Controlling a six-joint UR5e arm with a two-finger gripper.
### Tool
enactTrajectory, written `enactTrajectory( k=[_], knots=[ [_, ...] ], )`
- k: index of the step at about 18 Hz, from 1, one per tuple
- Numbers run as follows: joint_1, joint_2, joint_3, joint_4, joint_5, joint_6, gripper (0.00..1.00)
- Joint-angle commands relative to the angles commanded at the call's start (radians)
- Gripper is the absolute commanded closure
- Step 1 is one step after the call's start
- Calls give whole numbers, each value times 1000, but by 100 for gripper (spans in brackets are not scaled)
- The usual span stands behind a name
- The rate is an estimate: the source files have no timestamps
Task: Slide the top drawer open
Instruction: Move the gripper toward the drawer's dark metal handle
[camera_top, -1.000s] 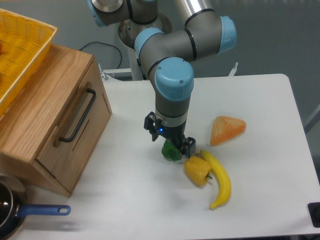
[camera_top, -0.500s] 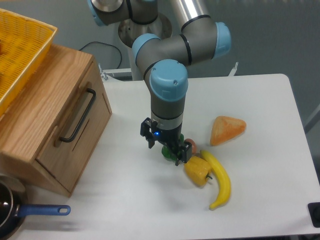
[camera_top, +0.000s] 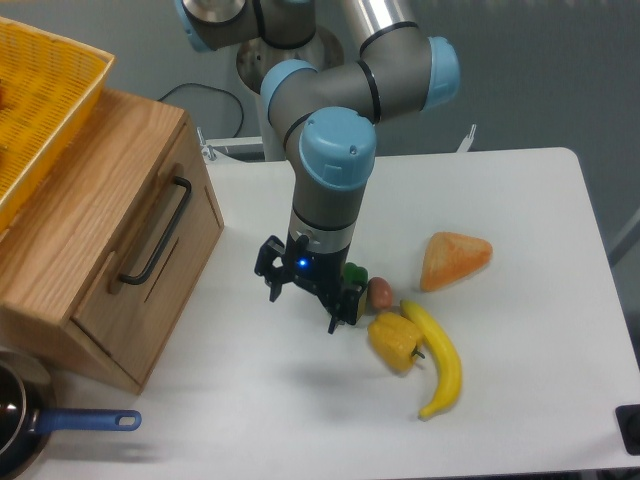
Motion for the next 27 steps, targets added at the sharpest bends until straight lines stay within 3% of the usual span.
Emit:
enactTrajectory(
  k=[5,9,11,27],
  knots=[
    [-42,3,9,-45,-9,-99,0],
    [-48,12,67,-172,-29,-115,0],
    [-43,12,89,-204,-32,-115,0],
    [-68,69,89,-310,-121,-132,0]
  ],
)
